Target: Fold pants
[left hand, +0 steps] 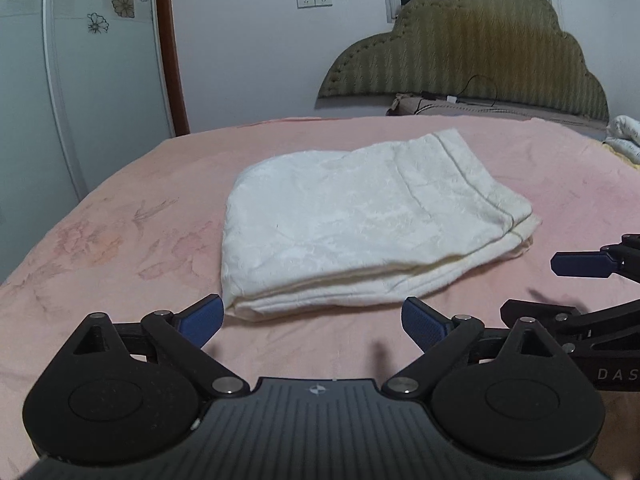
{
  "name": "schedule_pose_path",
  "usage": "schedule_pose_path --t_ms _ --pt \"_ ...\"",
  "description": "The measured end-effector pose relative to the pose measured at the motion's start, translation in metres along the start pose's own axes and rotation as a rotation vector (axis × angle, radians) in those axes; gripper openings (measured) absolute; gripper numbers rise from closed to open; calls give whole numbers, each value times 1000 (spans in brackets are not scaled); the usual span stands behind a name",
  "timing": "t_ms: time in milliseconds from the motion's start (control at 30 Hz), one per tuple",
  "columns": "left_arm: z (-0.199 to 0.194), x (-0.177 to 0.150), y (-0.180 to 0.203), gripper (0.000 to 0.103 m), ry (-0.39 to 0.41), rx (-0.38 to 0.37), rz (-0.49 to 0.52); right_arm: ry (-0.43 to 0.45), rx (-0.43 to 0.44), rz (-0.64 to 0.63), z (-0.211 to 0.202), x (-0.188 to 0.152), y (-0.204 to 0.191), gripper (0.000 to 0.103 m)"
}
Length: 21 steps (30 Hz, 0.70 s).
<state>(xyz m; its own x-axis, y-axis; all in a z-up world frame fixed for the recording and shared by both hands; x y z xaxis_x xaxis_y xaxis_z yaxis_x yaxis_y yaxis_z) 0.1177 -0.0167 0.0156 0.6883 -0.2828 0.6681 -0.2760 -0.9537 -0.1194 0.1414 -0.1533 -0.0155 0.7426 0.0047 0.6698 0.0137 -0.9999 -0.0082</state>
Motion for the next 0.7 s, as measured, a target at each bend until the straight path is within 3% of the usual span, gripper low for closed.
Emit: schedule_pose_path --t_ms 67,200,700 --pt "3 -5 0 98 -13 6 -23 -19 18 25 2 -3 2 70" --pt "10 -12 1 98 -41 -5 -45 -41 37 58 0 -13 3 83" --pt "19 -24 -14 103 -88 105 -101 -116 53 59 0 -22 -16 86"
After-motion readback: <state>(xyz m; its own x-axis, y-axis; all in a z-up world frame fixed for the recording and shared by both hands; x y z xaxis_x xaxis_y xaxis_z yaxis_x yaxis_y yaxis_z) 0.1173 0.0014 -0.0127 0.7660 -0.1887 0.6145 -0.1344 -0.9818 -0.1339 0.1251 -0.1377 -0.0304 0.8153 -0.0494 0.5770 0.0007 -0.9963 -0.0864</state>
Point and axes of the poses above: each gripper's, at about its wrist camera, not at the fingertips, and z roughly the way its jaws point, y to its right, x to its top, the point moved 4 cm from there along z, roughly the way its jaws point, and after that the axes turned 13 degrees about -y, right-handed, at the moved point
